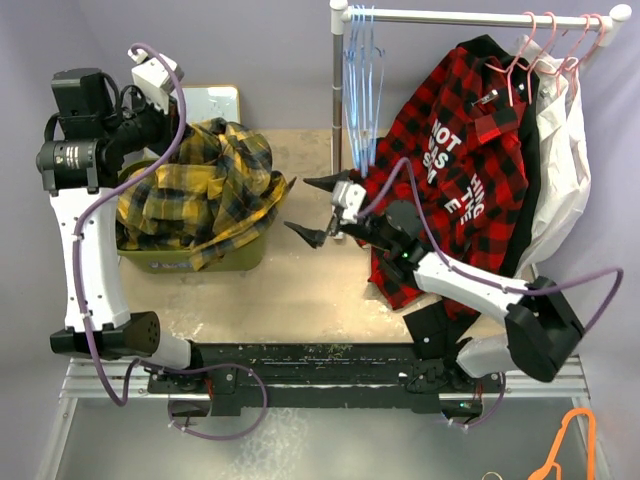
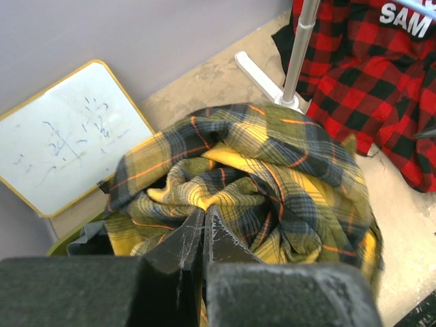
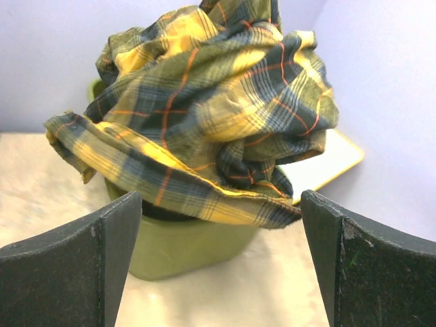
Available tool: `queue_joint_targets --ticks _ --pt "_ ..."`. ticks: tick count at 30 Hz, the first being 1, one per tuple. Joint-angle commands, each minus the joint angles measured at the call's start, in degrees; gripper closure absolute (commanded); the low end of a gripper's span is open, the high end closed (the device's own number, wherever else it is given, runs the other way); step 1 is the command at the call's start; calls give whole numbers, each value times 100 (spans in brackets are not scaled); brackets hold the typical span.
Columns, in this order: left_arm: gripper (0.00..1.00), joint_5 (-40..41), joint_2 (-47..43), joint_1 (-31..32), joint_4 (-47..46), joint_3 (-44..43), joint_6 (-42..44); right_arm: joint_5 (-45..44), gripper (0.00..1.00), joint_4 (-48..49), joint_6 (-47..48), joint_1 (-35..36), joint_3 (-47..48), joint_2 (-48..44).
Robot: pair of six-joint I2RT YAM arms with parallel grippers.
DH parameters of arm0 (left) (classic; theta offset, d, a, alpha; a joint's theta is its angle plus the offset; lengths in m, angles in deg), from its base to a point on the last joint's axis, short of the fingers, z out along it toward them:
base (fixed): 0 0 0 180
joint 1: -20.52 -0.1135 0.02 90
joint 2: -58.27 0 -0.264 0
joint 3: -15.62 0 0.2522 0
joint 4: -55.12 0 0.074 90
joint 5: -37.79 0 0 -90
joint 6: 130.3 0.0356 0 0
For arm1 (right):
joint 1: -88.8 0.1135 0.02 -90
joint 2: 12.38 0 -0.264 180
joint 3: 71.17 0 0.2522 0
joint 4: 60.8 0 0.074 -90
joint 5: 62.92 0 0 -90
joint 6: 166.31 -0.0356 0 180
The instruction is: Place the shirt on the hanger
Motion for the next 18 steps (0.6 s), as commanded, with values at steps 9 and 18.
queue_joint_targets --ticks 9,18 --pt "100 -130 78 88 -143 -13 95 -1290 0 892 4890 948 -986 -215" --pt "100 -121 -37 106 -21 90 166 -1358 0 711 5611 1257 -77 985"
